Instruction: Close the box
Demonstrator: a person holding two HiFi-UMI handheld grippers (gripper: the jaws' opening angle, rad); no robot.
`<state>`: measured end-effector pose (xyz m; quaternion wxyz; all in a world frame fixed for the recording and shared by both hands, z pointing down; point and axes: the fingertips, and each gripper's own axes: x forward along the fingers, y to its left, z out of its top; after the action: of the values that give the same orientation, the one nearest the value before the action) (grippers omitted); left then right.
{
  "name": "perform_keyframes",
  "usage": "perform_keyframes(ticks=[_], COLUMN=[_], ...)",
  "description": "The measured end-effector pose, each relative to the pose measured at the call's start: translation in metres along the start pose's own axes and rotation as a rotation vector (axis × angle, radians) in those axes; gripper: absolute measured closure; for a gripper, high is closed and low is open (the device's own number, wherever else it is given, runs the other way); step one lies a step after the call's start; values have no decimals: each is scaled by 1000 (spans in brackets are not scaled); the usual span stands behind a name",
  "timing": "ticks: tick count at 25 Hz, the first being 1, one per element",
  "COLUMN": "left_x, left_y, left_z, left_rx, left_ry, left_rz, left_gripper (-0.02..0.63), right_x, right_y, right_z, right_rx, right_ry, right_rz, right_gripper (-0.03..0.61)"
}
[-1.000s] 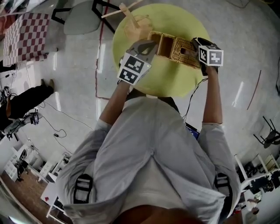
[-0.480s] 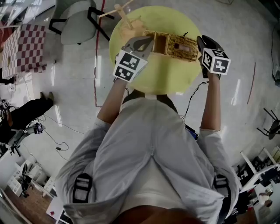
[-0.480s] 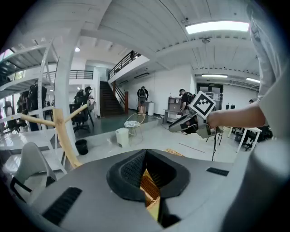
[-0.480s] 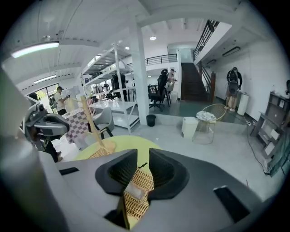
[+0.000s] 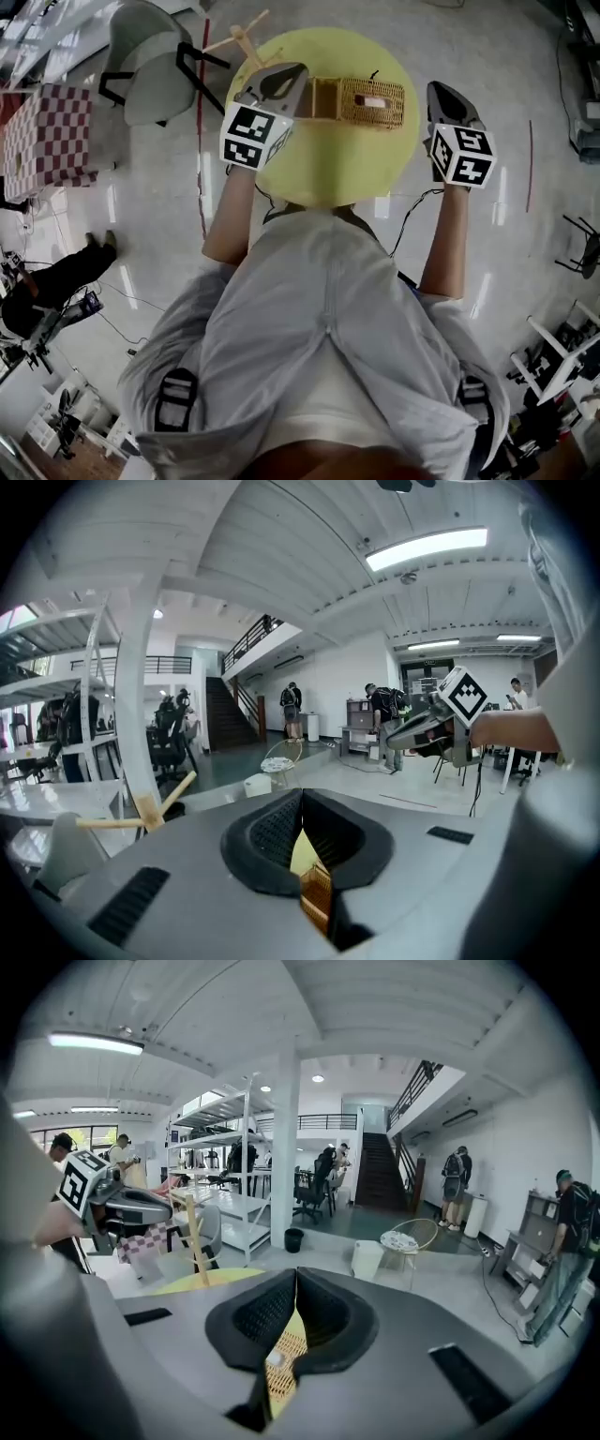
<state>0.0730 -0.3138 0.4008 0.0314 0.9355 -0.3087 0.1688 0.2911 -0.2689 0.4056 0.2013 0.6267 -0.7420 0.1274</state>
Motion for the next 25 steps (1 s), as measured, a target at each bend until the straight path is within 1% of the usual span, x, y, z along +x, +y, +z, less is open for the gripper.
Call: perform_keyframes(ticks=[8, 14, 20, 23, 25], left_x=[-17, -36, -46, -47, -48], left_y=[-2, -2, -14, -24, -24], left_z=[46, 71, 90, 100, 104], left_rx=[73, 119, 177, 178, 181], left_ry=[-77, -124, -151, -171, -183], left_rz=[3, 12, 4, -18, -27], left_gripper=[584, 584, 584, 584, 584], right_x=[-39, -60, -79, -85, -83], right_y=[2, 19, 31, 32, 37], right_z=[37, 63, 81, 84, 86], right_rx=[-66, -105, -92, -92, -92], right_ry=[-102, -156, -199, -209, -209], right_rz=[-60, -61, -34, -23, -17], right_gripper=[555, 555, 555, 555, 555])
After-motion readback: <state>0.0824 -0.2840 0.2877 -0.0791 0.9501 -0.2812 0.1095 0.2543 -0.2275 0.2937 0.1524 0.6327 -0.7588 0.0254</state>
